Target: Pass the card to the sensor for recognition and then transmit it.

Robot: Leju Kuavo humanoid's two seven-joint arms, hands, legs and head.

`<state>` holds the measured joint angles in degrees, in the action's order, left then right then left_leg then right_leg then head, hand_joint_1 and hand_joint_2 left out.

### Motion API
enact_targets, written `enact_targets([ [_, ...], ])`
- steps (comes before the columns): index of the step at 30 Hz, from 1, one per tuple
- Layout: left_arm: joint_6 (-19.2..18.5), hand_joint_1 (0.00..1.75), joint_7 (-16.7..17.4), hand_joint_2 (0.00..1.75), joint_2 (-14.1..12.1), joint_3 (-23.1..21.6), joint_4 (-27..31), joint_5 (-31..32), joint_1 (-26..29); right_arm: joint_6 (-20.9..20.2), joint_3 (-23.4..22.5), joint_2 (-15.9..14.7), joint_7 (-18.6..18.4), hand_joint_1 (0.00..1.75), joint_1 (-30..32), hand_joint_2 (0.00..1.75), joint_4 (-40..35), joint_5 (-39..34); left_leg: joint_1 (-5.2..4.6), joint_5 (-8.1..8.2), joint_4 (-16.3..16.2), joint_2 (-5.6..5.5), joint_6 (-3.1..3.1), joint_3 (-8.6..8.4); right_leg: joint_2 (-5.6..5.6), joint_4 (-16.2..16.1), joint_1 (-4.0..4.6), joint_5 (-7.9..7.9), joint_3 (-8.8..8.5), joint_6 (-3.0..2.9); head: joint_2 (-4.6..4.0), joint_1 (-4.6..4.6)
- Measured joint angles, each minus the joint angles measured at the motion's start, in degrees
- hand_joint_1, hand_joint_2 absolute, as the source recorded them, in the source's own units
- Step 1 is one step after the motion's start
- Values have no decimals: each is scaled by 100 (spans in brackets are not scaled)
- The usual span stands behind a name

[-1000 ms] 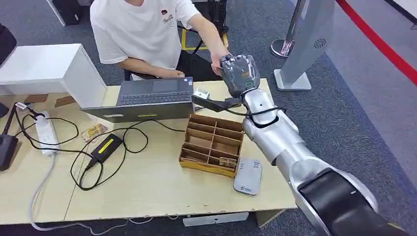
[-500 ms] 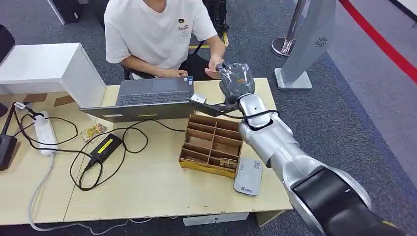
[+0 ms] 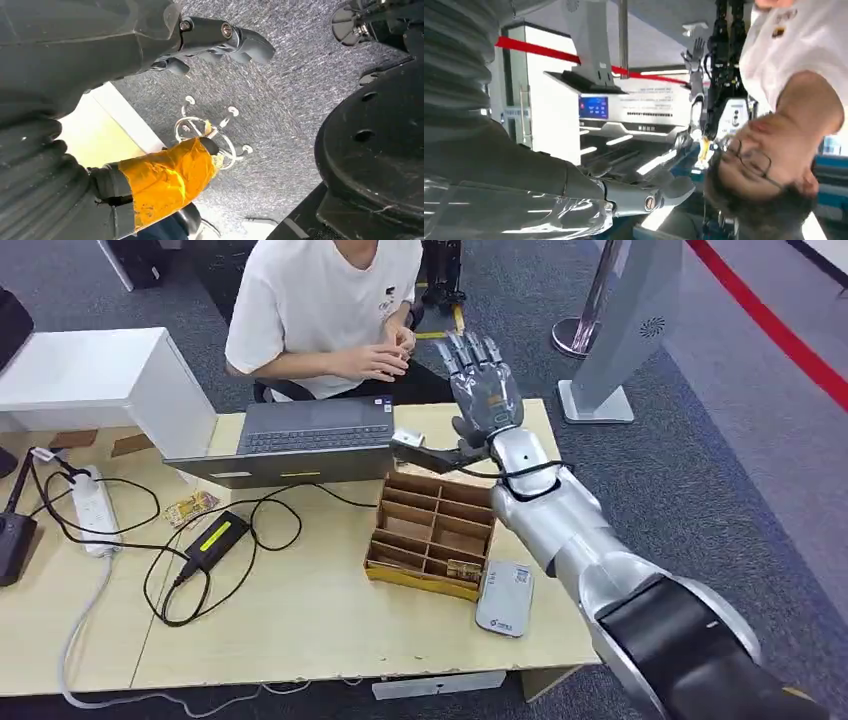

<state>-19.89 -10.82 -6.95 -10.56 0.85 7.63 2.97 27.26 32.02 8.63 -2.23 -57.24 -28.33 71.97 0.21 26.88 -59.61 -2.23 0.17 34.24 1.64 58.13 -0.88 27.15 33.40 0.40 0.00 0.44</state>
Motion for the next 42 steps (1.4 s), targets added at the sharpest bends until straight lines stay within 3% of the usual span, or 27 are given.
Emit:
enact_targets([
  [9,96,0,-11,175,57,22,0,-262,127,201,-362,-1277,461,0,427,175,-1461,-185,-4,5,-5,-6,8,1,-9,-9,-2,1,-6,3,2,0],
  [14,160,0,-9,175,136,68,0,-420,173,339,-669,-2087,614,0,1290,175,-2704,-363,-5,11,-6,-6,15,2,-10,-12,-3,2,-8,5,0,0],
  [19,179,0,-11,175,171,114,0,-493,179,366,-898,-2527,649,0,1814,175,-3440,-358,-2,11,-5,-1,15,-7,-6,-13,-2,3,-3,5,2,-2],
  [23,216,0,-9,175,230,155,0,-630,211,632,-1143,-2933,686,0,2505,175,-4129,-398,-3,12,-3,-16,15,-7,-20,-13,0,8,-7,10,0,-4],
  [26,262,0,-9,175,295,166,0,-796,239,887,-1635,-3333,849,0,3605,175,-5036,-470,-3,26,-6,-50,32,-9,-51,-18,2,32,-36,25,2,0],
  [33,337,0,-7,175,439,197,0,-1121,318,986,-2739,-3540,1281,0,5830,175,-6770,-244,-6,53,-3,-42,32,-11,-43,-18,-2,48,-31,30,0,-2],
  [36,341,0,-4,175,470,199,0,-1226,322,986,-2940,-3477,1401,0,6500,175,-7316,-135,-5,57,-1,-41,26,-11,-42,-18,-2,52,-30,25,2,-4],
  [42,341,0,-7,175,498,197,0,-1390,325,949,-2907,-3436,1370,0,7392,175,-7911,-715,-5,58,2,-28,26,-12,-35,-17,-1,55,-32,21,2,-2],
])
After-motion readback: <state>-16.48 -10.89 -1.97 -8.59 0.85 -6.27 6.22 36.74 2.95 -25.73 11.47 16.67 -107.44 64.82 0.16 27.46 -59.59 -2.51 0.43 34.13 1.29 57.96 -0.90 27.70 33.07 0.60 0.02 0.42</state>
